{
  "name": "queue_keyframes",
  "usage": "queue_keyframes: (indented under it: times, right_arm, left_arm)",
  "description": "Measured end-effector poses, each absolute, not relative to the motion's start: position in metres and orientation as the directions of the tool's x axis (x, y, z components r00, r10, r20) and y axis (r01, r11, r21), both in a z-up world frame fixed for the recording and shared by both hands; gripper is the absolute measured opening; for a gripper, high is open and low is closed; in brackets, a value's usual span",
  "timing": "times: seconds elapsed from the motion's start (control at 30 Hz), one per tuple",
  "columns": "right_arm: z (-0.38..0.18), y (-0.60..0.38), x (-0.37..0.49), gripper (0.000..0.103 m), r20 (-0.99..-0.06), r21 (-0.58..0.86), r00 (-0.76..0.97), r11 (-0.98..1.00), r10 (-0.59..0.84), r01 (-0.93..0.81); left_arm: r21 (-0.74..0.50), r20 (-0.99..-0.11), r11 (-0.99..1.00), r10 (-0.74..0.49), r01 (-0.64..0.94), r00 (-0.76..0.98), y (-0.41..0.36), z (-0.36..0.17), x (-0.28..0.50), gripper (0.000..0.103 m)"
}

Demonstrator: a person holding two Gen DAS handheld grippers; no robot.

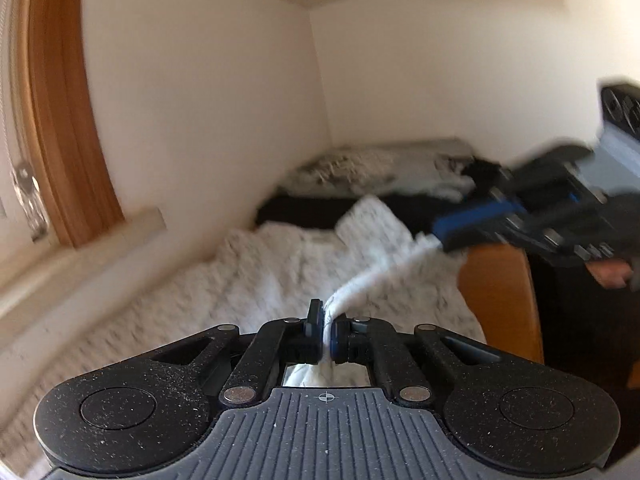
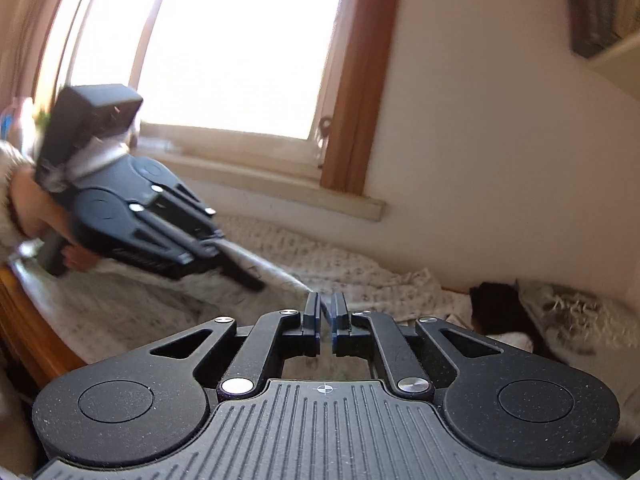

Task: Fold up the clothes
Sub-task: 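Grasp the sheet with the left tool and lift it over the right tool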

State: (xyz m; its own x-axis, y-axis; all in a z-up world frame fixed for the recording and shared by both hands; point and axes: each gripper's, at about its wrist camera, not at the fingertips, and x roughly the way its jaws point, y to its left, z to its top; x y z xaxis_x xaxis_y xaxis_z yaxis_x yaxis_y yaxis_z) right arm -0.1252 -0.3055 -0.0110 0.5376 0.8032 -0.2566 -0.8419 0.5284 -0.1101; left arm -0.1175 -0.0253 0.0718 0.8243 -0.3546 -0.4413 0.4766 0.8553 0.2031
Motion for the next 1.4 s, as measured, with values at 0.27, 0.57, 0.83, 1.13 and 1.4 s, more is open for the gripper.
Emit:
queue_keyframes:
  times: [0.27,0.57,0.83,1.13,1.4]
  right_arm:
    - [-0.042,-0.272,-0.122,0.010,-0.371,0.049,0.374,0.421,0.850,-0.906]
    - [-0.043,-0.223,-0.091,0.016,-0.482,0.127,0.348,0.458,0.804,-0.880]
    - [-0.045,-0.236,-0.111,0.008,-0.352,-0.001,0.679,0.725,0.644,-0.689]
    - [-0.042,-0.232,-0.121,0.031,-0.441,0.054,0.471,0.547,0.764,-0.835]
    - [-0.054,-0.210,-0.110,0.024,-0.493,0.095,0.421,0.528,0.761,-0.844]
  left_arm:
    - [0.226,-0.395,0.847,-0.372,0.481,0.840,-0.023,0.084,-0.115,0.003]
    - [0.198,-0.354,0.844,-0.412,0.498,0.839,-0.022,0.092,-0.125,0.003]
    - [0.148,-0.351,0.846,-0.439,0.512,0.827,-0.017,0.092,-0.133,0.003]
    - [0.152,-0.340,0.844,-0.445,0.515,0.829,-0.017,0.094,-0.132,0.003]
    - [0.071,-0.357,0.851,-0.466,0.521,0.810,-0.002,0.091,-0.130,0.008]
